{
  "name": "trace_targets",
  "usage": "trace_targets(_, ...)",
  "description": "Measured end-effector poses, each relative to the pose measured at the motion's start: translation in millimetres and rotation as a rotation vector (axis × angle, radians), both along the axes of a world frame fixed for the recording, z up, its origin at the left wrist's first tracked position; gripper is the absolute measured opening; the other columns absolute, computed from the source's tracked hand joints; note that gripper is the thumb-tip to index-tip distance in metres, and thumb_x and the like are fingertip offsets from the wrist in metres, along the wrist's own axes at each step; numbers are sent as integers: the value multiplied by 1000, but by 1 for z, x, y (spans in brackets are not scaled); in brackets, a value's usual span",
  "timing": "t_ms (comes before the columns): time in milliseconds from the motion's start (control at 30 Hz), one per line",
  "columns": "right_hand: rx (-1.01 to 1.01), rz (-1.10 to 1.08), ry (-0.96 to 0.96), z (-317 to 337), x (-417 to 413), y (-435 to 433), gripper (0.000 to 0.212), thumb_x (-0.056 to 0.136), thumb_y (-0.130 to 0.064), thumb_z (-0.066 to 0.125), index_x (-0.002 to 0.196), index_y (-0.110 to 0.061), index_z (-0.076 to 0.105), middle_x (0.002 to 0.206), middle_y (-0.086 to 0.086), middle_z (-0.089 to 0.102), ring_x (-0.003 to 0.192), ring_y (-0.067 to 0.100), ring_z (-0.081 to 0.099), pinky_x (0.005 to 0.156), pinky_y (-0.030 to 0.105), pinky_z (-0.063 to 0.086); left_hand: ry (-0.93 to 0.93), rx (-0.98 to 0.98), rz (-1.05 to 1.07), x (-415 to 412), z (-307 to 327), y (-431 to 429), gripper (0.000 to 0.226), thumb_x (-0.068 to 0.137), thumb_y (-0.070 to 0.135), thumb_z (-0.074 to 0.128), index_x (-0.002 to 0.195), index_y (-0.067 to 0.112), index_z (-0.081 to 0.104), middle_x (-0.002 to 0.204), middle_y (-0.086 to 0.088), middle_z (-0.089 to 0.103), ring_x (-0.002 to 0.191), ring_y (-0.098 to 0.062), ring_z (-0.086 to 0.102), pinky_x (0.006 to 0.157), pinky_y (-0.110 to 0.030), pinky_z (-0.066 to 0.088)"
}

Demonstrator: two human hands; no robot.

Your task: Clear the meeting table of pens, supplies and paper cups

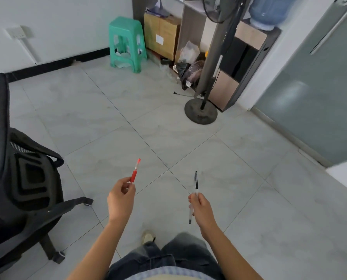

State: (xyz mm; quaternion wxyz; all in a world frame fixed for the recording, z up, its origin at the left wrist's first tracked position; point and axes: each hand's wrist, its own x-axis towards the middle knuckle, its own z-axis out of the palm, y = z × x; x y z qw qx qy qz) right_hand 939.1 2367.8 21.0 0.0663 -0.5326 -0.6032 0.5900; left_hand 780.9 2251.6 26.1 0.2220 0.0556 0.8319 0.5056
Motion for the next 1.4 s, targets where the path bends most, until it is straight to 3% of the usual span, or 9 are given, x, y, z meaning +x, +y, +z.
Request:
trace_targets(100, -77, -4, -2, -4, -29, 25, 25, 98, -22, 31, 85, -15, 50, 71, 1, 58, 62, 12, 55, 57, 22, 42, -45, -18, -7, -24, -5, 21, 23, 90, 10, 51, 111, 9, 59, 81, -2, 59, 69, -19, 54, 55, -27, 42)
trace_targets(167, -107, -3, 6, -6, -52, 49, 23, 98, -21, 31, 86, -13, 49, 60, 2, 56, 46, 11, 50, 44, 20, 37, -59, -31, 13, -46, -8, 38, 23, 90, 10, 50, 111, 8, 59, 82, -4, 59, 70, -20, 54, 54, -27, 41)
trace_targets(267, -109, 21, 17, -9, -93, 90, 24, 98, -22, 32, 82, -14, 48, 54, 1, 46, 38, 7, 37, 37, 16, 30, -58, -48, 55, -85, -12, 72, 23, 90, 10, 50, 111, 8, 58, 84, -5, 59, 67, -18, 52, 52, -26, 40)
trace_targets(633, -60, 200, 141, 12, -287, 295, 25, 99, -24, 32, 82, -17, 49, 57, 0, 39, 38, 4, 31, 36, 12, 26, 31, 7, 220, -234, 12, 243, 24, 91, 9, 49, 113, 7, 57, 85, -7, 59, 73, -20, 56, 52, -24, 39)
trace_targets(933, -129, 465, 22, -7, -394, 357, 23, 99, -26, 30, 88, -18, 48, 59, -1, 42, 44, 5, 35, 39, 13, 30, -51, -31, 383, -323, 2, 315, 23, 91, 8, 49, 112, 6, 57, 77, -1, 57, 70, -15, 54, 57, -26, 42)
trace_targets(1267, -67, 371, 13, -5, -568, 471, 25, 99, -22, 31, 86, -16, 52, 53, -1, 43, 32, 0, 35, 38, 13, 30, -56, 76, 448, -535, 7, 420, 16, 90, 7, 48, 104, 13, 54, 82, -11, 58, 67, -18, 50, 53, -27, 38)
trace_targets(1400, -18, 263, 34, 7, -637, 521, 25, 98, -23, 32, 84, -14, 51, 53, -1, 43, 33, 1, 34, 37, 14, 29, -32, 153, 368, -621, 24, 483, 14, 88, 5, 49, 98, 13, 54, 73, -2, 54, 61, -15, 47, 52, -25, 36)
